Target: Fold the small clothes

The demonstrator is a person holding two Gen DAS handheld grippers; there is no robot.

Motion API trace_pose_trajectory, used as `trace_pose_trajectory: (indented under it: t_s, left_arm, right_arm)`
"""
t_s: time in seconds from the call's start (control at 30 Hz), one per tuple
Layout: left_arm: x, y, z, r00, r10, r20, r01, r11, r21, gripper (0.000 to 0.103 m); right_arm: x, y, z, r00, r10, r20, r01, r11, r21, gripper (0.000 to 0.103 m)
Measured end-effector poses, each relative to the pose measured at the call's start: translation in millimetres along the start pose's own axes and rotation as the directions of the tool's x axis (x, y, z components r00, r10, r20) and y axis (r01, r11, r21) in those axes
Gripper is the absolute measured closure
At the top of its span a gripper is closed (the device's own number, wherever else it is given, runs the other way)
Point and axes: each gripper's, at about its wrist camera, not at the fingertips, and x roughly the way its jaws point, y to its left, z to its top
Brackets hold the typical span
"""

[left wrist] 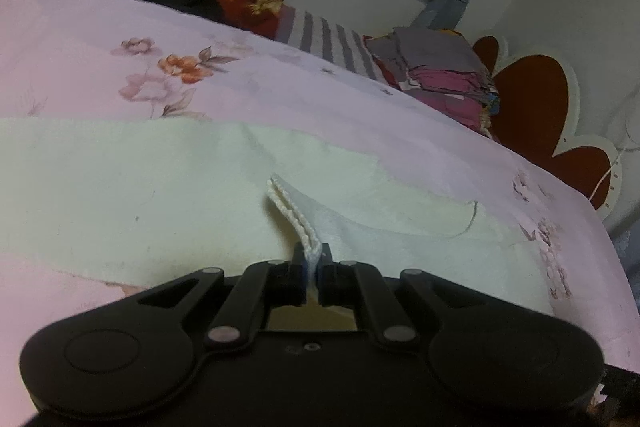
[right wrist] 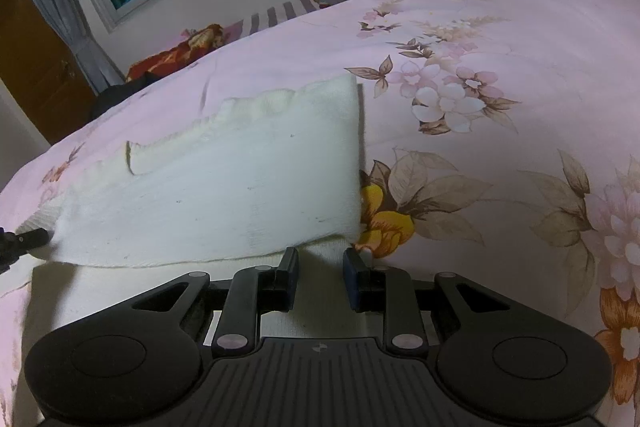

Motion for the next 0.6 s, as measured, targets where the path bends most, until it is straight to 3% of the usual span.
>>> trace_pose_trajectory:
  t_s: [0.37,0.47,0.53,0.57,0.6]
  left_arm:
    - [2.9,13.2,-0.4,1.0,0.016,-0.009,-0.016,1.0,0.006,0.099]
    - [10.4,15.4,-5.1,0.996,0.058,-0.071,-0.057,0.998,0.023,0.084]
    - [-5.6,17.8,-6.8,0.995,0.103,-0.016,-0.102,0.995,0.019,0.07]
    - [-16.3,13.9,-8.9,0.988,0.15,0.032,-0.151,0.988,0.036,0.055]
    - [-24.9,5.2,-11.9,0.983,0.167,0.078,-0.172,0.982,0.071,0.052]
  right_arm:
    - [-0.6,-1.1,0.2,1.0,0.001,0.001,-0.001,1.0,-0.002,0.077]
    - [-6.2,-5.7,1.1,1.0,0.022,0.011,-0.023,0.999,0.036,0.077]
    - [-20.5,-9.7,3.1,0.998,0.045,0.05,-0.048,0.997,0.06,0.077]
    - [-29.0,-10.0,4.3,0.996,0.05,0.076,-0.054,0.997,0.056,0.077]
    - [-35.1,-9.8,6.2,0.994,0.054,0.094,-0.059,0.997,0.05,0.077]
